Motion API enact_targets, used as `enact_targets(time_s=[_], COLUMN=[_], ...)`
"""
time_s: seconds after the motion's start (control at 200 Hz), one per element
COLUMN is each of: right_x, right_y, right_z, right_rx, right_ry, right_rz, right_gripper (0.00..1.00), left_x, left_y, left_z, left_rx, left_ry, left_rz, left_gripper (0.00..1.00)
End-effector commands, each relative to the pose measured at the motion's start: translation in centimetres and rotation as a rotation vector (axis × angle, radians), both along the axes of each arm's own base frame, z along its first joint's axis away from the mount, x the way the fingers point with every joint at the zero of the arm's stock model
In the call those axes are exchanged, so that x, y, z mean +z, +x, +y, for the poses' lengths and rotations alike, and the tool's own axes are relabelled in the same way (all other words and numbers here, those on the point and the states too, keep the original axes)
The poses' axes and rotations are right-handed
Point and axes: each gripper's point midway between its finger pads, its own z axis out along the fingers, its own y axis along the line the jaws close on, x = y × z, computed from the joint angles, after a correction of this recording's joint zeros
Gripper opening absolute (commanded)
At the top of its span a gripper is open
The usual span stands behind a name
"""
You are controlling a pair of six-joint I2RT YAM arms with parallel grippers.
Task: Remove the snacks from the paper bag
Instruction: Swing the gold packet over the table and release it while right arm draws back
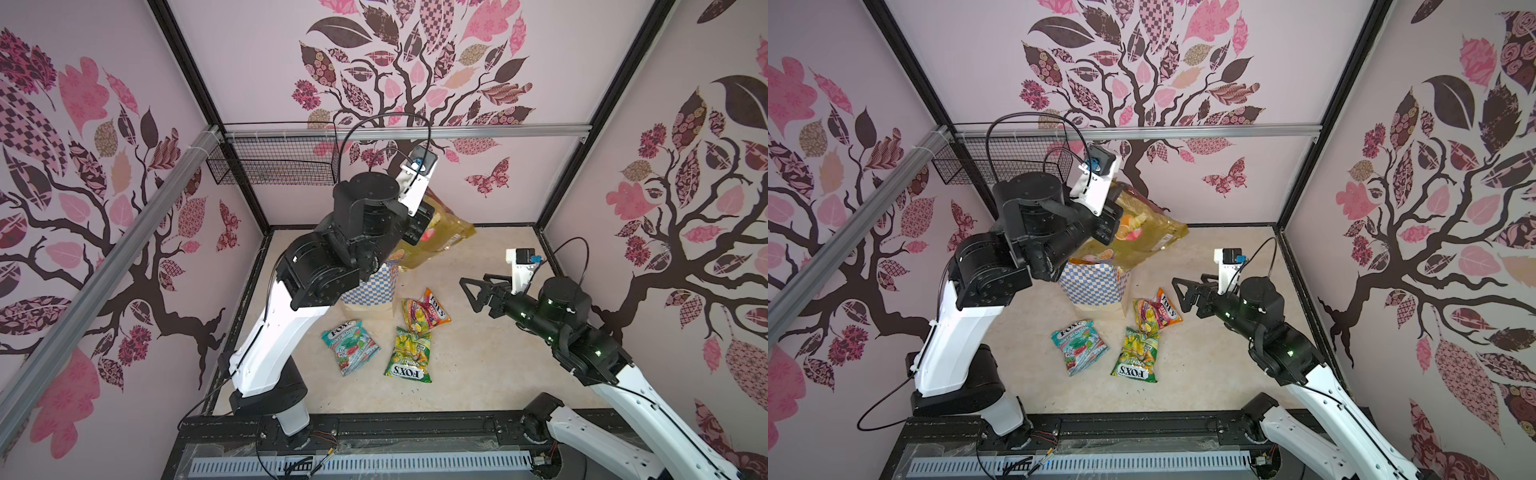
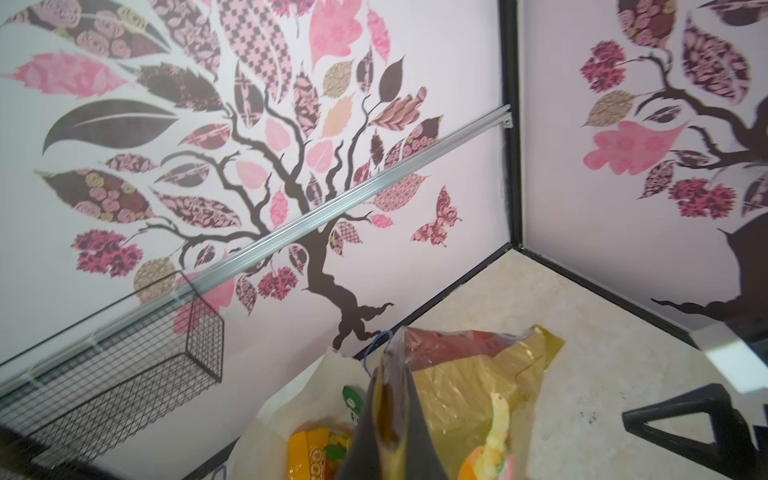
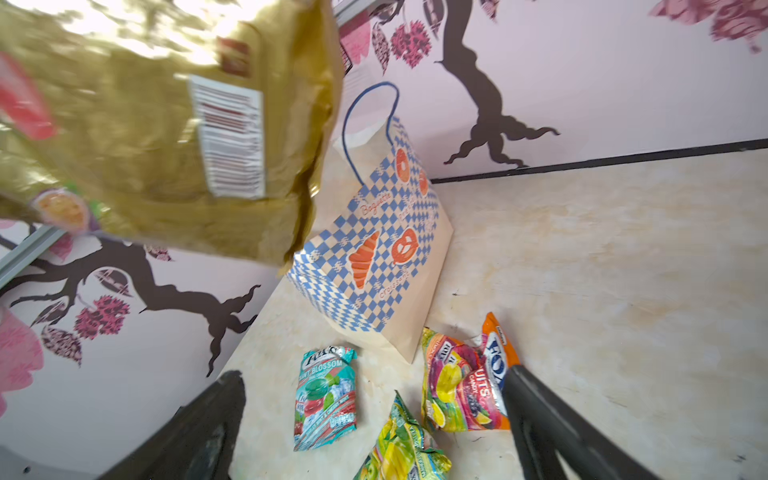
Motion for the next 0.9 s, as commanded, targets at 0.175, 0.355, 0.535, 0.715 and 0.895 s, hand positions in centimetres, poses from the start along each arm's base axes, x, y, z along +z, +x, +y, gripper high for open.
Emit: enact_targets(time_s=[0.175,0.355,0.535,0.715,0.895], right_x=[-0.6,-2.3,-3.3,-4.0,-4.4], right_y=[-3.6,-6.5,-7.7,-7.9,-8.1], right_z=[-9.1,-12.8,-14.1,-13.8,-13.7], right_rx=[-0.345,-0.447,-0.473,-0.459,-0.446], right_ry=[0.08,0.144,0.151,0.132,0.12], right_rz=[-0.088,-0.094,-0.086,-0.048,-0.029], right_gripper=[0.99,0.99,0.99,1.0,1.0], left_x=[-0.1,-5.9,-12.2,-18.9,-25.4], left_y=[0.9,2.4,4.1,7.5,11.6], left_z=[-5.7,-10.4,-15.1,-18.0,-20.2], left_rx=[-0.041,-0.082,-0.132,-0.133,-0.169], left_ry=[-0.149,-0.133,-0.124,-0.128,-0.181], left_rz=[-0.018,0.105,0.248,0.383,0.526], left_gripper=[0.0,0.0,0.0,0.0,0.0])
